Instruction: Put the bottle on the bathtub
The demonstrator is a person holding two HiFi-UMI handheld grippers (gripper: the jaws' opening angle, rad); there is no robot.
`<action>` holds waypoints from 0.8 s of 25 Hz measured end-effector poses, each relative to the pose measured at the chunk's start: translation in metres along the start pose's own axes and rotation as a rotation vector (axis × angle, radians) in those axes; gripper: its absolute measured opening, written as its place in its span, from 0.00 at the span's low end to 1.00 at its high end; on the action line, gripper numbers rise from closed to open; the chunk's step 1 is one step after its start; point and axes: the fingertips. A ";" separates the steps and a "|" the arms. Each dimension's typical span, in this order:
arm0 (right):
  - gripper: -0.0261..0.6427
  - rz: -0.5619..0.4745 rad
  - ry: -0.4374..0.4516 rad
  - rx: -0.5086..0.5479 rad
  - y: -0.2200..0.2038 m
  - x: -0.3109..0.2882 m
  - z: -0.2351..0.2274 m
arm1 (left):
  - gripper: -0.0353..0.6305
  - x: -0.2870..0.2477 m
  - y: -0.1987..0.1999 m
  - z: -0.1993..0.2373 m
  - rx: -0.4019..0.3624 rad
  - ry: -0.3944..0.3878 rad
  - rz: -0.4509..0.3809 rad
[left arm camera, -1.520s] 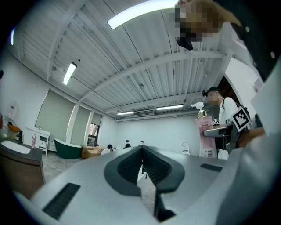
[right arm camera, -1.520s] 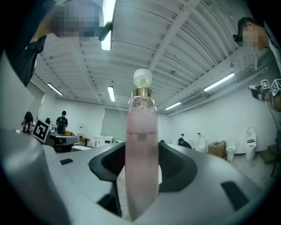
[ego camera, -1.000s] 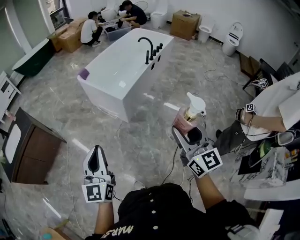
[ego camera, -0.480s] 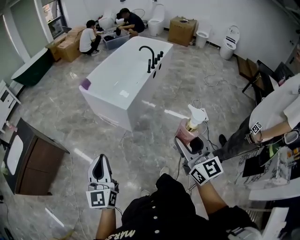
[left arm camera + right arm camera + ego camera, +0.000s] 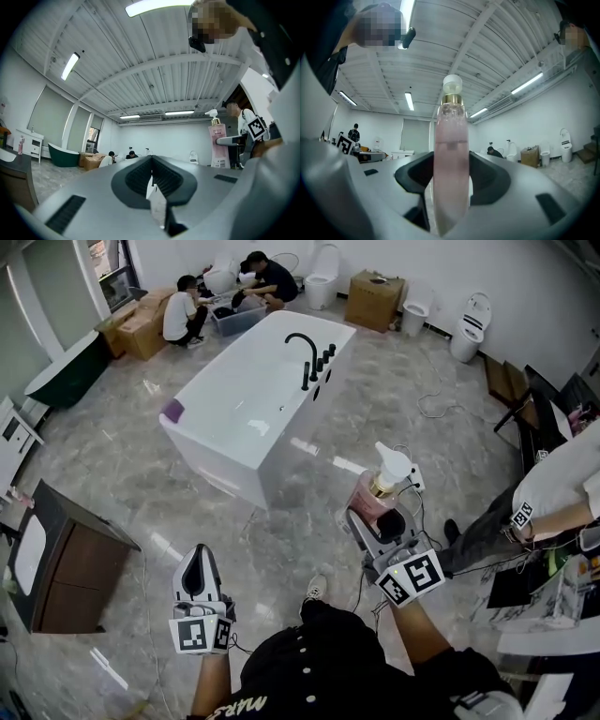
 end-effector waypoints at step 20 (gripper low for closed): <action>0.38 -0.002 0.027 -0.030 -0.011 -0.092 -0.161 | 0.07 -0.165 -0.006 -0.045 0.033 0.058 -0.010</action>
Point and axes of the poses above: the fingertips, and each gripper's own axes: x backward along the fingers, z to its left, y out of its top, and after that the axes turned 9 degrees about y, right-handed
